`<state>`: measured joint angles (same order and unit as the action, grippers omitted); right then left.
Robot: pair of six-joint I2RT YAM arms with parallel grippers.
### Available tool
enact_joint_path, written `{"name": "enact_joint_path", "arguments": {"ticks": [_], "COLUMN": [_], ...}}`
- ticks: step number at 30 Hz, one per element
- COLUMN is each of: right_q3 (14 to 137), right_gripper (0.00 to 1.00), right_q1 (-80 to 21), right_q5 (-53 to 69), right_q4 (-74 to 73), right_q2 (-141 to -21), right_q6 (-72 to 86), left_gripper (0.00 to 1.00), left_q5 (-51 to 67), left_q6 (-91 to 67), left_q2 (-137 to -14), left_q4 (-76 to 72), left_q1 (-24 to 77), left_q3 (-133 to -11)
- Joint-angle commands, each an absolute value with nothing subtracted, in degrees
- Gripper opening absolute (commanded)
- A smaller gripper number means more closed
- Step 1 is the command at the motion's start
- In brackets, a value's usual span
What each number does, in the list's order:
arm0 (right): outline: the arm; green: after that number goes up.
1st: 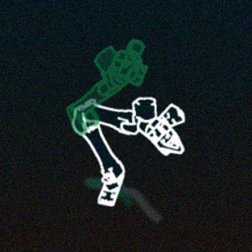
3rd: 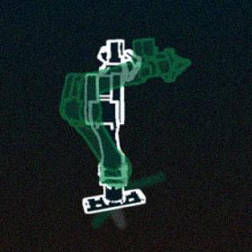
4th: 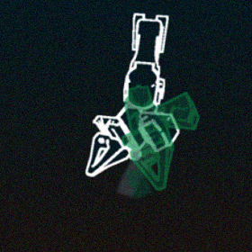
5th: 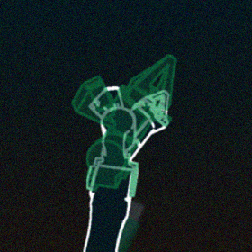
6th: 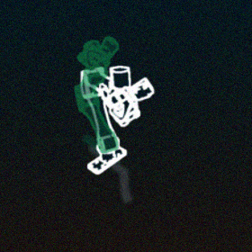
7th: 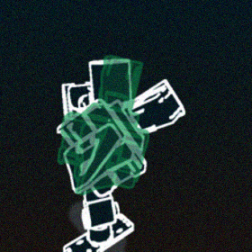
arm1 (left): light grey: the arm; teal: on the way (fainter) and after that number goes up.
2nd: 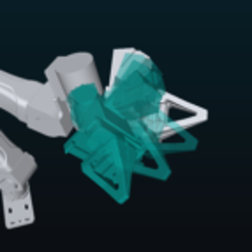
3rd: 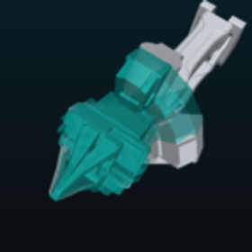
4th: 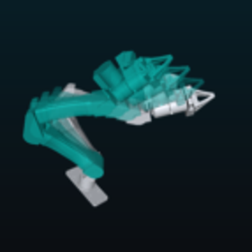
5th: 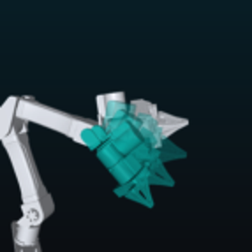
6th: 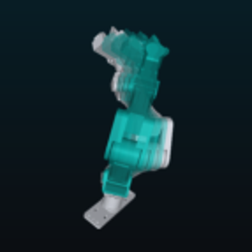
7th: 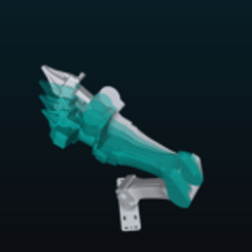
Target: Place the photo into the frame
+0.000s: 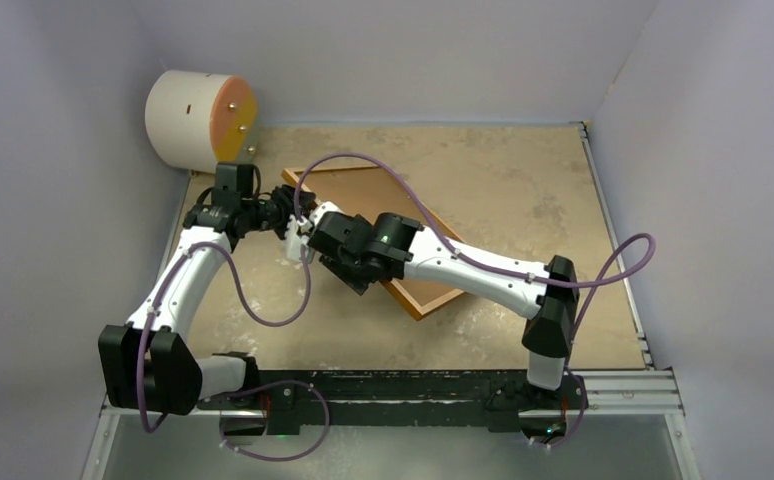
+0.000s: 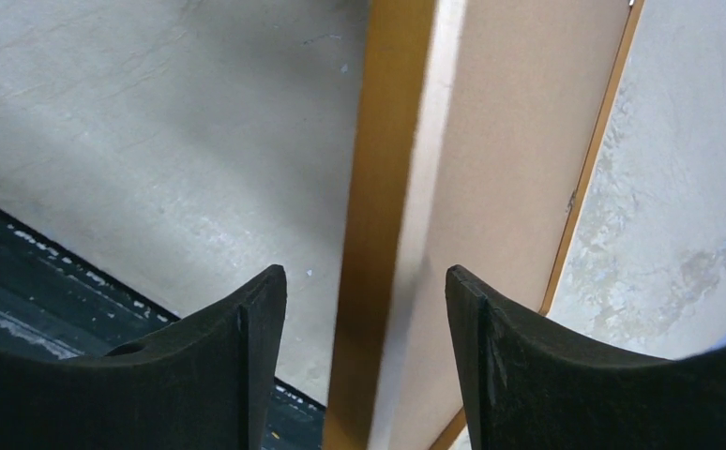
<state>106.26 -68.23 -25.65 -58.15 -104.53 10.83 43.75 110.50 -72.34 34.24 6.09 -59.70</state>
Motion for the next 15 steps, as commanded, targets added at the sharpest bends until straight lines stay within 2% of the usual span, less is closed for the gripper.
{"name": "enact_joint_path", "arguments": {"ticks": [1,6,12,13,14,15], "right_q3": [104.3,102.7,102.7,102.9,103.1,103.5], "right_gripper": [0.63,0.54,0.21,0.17,0.15,0.14], "right_q1": [-68.9,-69.0,-69.1,-69.1,-69.0,-69.1], "right_q5": [-29.8,-35.2,-44.3,-45.2,-46.1,-46.8], "right_q4": [-57.1,-56.0,-53.4,-52.7,-51.8,-50.4], "right_q2": [-106.1,-105.7,-103.1,-102.5,-101.8,-101.1], "right_q6": [10.3,12.2,13.2,13.1,12.9,12.1], "left_gripper": [0.08,0.08,0.10,0.14,0.23,0.37], "left_q5": [47.5,47.6,48.1,48.3,48.4,48.5], "left_q6": [107.0,106.9,106.7,106.5,106.1,105.7], "left_q2": [-70.6,-70.5,-70.1,-70.0,-69.7,-69.4], "left_q4": [29.6,29.6,29.7,29.6,29.5,29.1], "left_q1": [6.2,6.1,6.2,6.1,6.1,6.1], "left_q3": [-63.4,-63.1,-63.1,-63.1,-63.1,-63.0]}}
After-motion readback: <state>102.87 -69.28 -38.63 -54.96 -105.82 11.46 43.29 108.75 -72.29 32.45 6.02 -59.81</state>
